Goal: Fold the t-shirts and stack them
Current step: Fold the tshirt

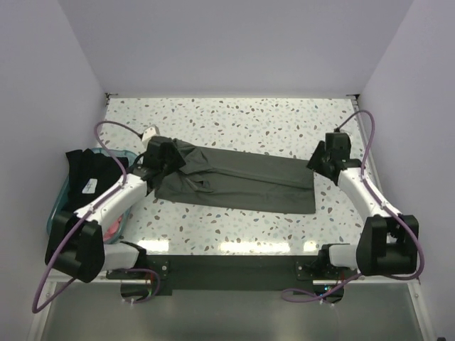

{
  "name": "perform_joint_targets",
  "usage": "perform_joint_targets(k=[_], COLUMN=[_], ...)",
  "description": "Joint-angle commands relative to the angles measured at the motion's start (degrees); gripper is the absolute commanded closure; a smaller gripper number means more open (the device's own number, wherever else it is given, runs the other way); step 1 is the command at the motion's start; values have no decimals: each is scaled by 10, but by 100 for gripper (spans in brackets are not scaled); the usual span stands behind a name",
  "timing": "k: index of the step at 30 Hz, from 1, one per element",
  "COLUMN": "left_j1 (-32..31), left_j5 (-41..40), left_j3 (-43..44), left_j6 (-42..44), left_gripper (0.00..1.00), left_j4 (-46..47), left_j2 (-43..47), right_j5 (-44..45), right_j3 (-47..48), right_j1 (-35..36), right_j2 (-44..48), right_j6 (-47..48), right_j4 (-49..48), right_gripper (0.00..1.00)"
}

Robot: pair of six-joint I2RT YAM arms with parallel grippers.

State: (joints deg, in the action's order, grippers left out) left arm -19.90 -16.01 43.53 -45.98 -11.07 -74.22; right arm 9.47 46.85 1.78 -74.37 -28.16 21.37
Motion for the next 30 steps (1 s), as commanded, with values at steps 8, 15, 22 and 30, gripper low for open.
perform_joint_targets(k=[8, 15, 22, 30], left_j1=[3, 29, 75, 81], left_j5=[-29, -36, -33, 6], left_j3=[183, 256, 215, 308], left_j6=[-64, -85, -98, -52], left_gripper=[53, 70, 79, 79], left_j4=[-36, -69, -57, -65], left_j2=[-217, -327, -331, -416], right_j5=[-8, 2, 19, -7], right_j3=[159, 146, 102, 62], right_j1=[45, 45, 29, 20], right_j2=[-172, -249, -245, -188], right_j6=[38, 15, -21, -38], right_j4=[18, -8, -26, -33], right_gripper=[50, 53, 53, 55])
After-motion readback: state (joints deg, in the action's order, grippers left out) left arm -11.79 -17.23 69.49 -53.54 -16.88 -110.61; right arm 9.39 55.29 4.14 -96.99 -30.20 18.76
